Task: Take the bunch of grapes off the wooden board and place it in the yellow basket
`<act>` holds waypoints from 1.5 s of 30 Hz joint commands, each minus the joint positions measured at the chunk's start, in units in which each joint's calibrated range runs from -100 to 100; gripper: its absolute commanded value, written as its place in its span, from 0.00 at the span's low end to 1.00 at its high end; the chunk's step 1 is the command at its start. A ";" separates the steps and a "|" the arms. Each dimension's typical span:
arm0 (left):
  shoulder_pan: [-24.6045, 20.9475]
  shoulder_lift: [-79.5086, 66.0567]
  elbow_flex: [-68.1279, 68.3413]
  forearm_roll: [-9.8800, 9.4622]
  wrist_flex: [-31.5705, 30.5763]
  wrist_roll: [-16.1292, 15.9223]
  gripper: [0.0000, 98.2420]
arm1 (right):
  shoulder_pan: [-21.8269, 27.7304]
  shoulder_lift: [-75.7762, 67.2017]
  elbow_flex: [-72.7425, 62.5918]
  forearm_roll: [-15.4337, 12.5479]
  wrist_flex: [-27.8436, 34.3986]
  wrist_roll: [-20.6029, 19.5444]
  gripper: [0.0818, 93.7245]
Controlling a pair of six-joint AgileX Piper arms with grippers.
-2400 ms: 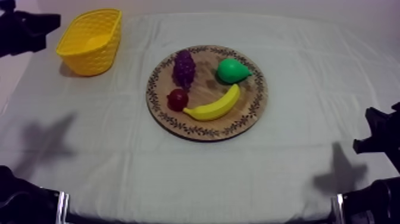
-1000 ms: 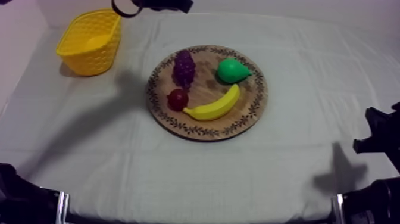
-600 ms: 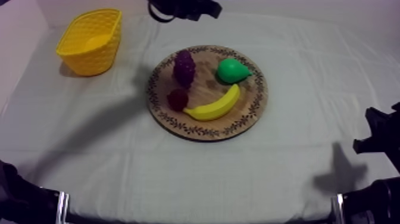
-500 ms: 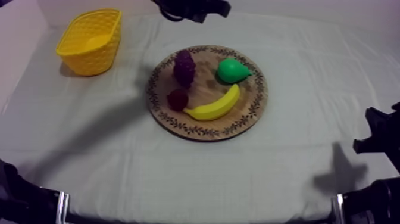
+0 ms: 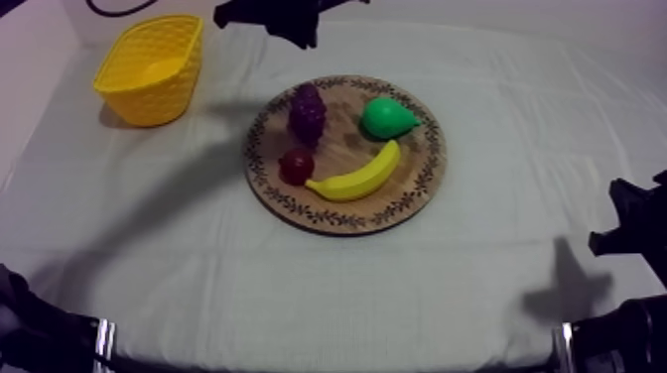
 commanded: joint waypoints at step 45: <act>-3.60 3.65 9.89 4.03 -12.19 -2.63 0.96 | 0.01 -0.02 -0.01 0.01 -0.02 0.02 0.00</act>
